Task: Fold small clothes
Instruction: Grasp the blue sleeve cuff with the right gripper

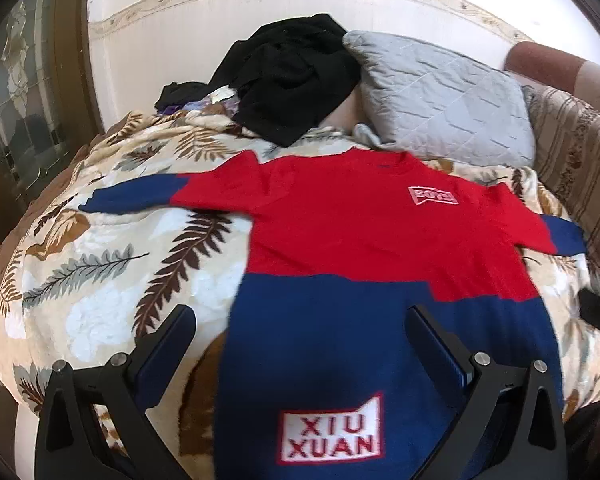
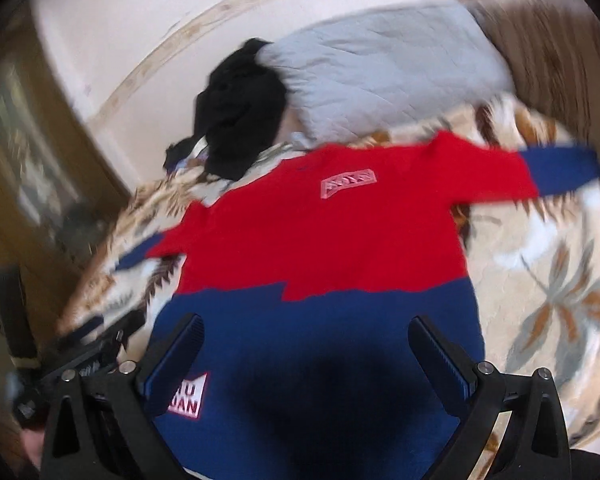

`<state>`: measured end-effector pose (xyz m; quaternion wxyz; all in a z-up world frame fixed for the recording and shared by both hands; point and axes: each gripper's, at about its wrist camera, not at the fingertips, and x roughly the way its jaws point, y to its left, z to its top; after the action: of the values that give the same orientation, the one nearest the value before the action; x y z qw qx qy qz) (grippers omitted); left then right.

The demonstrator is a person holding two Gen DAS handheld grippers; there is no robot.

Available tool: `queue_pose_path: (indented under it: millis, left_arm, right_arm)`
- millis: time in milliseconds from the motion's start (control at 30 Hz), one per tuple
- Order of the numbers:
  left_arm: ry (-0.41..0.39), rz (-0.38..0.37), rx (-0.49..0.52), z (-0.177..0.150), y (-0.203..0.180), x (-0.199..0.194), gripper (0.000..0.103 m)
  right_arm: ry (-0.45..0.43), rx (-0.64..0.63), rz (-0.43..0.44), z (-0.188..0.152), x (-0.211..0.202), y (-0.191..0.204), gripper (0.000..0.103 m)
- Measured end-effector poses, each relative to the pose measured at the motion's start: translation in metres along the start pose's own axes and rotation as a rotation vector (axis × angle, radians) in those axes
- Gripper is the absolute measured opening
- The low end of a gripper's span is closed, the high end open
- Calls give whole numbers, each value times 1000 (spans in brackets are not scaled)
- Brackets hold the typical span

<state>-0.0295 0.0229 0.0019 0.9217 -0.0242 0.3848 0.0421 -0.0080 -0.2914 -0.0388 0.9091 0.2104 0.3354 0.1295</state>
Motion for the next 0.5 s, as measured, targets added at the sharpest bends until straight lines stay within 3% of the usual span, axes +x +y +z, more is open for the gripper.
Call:
queue_pose_path:
  millis: [100, 267, 400, 500]
  left_arm:
    - [18, 17, -30, -1, 15, 15, 103]
    - [47, 65, -44, -6, 32, 41, 103]
    - [71, 92, -61, -9, 45, 62, 103]
    - [73, 94, -66, -11, 49, 70, 103]
  right_arm:
    - [-44, 190, 32, 31, 2, -69, 103]
    - [-164, 520, -30, 89, 10, -218, 103]
    - [-173, 669, -91, 123, 33, -300, 94]
    - [-171, 711, -126, 138, 47, -327, 89]
